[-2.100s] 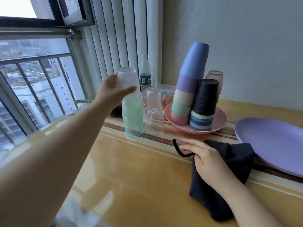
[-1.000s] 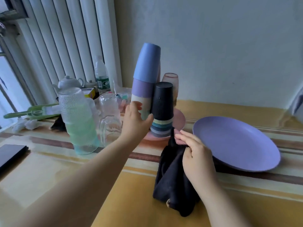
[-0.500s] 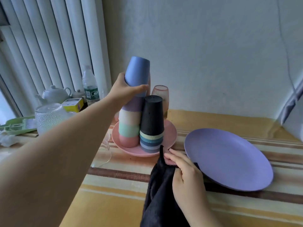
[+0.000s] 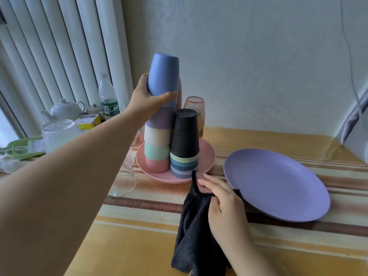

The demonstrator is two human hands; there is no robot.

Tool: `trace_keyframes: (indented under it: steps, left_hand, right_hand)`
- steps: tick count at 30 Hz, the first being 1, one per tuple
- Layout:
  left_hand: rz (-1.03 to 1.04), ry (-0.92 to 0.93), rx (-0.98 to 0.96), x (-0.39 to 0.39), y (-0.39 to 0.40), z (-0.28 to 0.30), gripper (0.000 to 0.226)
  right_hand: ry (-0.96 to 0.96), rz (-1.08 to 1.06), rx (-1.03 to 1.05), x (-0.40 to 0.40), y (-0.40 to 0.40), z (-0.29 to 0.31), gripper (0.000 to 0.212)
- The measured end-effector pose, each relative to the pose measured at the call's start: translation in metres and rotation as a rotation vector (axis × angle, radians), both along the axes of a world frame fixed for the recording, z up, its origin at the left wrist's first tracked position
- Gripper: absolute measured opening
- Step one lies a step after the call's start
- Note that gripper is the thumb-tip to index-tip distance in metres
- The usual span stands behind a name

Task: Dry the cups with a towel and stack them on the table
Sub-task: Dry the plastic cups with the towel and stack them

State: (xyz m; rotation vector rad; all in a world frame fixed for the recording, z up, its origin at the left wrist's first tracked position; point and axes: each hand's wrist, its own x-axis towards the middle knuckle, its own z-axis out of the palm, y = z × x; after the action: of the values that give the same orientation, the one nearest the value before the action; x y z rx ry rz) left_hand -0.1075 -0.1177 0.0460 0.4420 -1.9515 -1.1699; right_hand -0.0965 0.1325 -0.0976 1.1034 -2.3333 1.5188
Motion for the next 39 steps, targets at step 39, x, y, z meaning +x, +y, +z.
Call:
trace_keyframes:
  steps: [39]
  left_hand:
    - [-0.226, 0.164, 0.846, 0.128, 0.111, -0.119, 0.066]
  right_hand:
    - [-0.317, 0.131, 0.147, 0.000, 0.026, 0.044, 0.019]
